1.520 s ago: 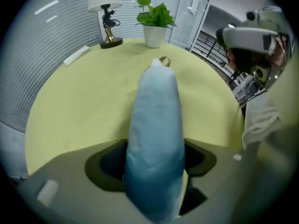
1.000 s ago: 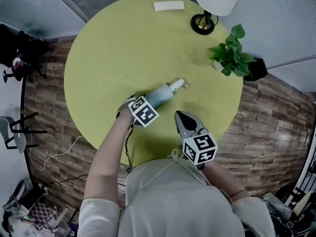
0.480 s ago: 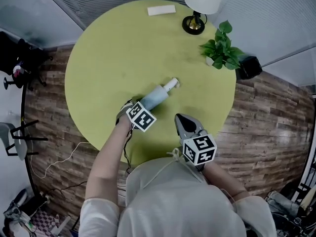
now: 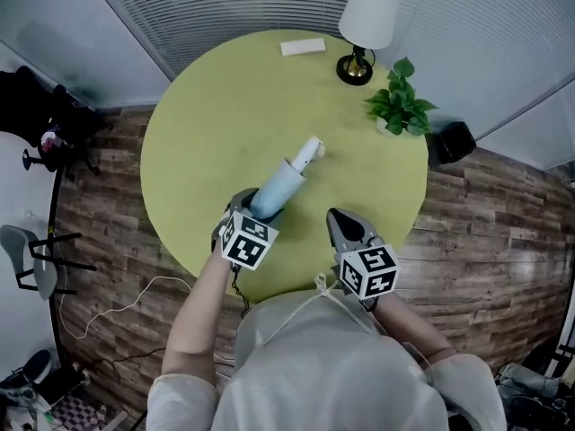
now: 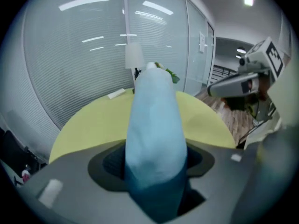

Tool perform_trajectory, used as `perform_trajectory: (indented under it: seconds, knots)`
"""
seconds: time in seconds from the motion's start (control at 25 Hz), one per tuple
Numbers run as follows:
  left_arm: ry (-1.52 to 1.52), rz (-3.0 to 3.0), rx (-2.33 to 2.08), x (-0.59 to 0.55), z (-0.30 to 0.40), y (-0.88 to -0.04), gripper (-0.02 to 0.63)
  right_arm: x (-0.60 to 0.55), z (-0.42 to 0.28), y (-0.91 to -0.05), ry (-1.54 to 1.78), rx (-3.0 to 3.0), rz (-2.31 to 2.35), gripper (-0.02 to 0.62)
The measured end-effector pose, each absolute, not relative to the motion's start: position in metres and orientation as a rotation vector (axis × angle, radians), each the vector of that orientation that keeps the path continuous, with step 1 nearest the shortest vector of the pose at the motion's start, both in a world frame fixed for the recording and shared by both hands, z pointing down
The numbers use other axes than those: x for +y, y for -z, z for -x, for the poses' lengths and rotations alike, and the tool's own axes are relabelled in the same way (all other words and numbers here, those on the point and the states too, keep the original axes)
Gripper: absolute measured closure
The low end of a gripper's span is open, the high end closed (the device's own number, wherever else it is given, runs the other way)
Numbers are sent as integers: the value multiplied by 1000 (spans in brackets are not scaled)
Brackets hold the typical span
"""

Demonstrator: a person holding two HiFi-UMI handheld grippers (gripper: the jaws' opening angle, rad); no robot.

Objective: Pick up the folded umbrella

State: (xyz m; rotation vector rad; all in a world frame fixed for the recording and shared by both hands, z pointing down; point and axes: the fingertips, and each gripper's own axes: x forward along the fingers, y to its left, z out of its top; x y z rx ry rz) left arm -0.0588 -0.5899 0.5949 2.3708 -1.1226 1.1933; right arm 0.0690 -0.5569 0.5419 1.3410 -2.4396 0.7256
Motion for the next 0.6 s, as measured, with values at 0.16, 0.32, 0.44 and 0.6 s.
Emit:
perform_trajectory:
  seconds: [0.16,0.32,0.44,0.6]
  knots:
    - [-987,-2409,-1286,-569,78,-549,302,-543,-54,-525,-665,-2464,-1345,597]
    - [-716,-2421,-1452,-550,97,-509,302,-536,-42,-503,-578,-2496,-1358,597]
    - [-456,-2430,-1592,-534,113,-471,302,-532,-32,-486,-495,-2515,-1365,597]
    - [-170,-2399,-1714,-515,132,-434,302,-527,-22,-465,-420,-2555,-1379,597]
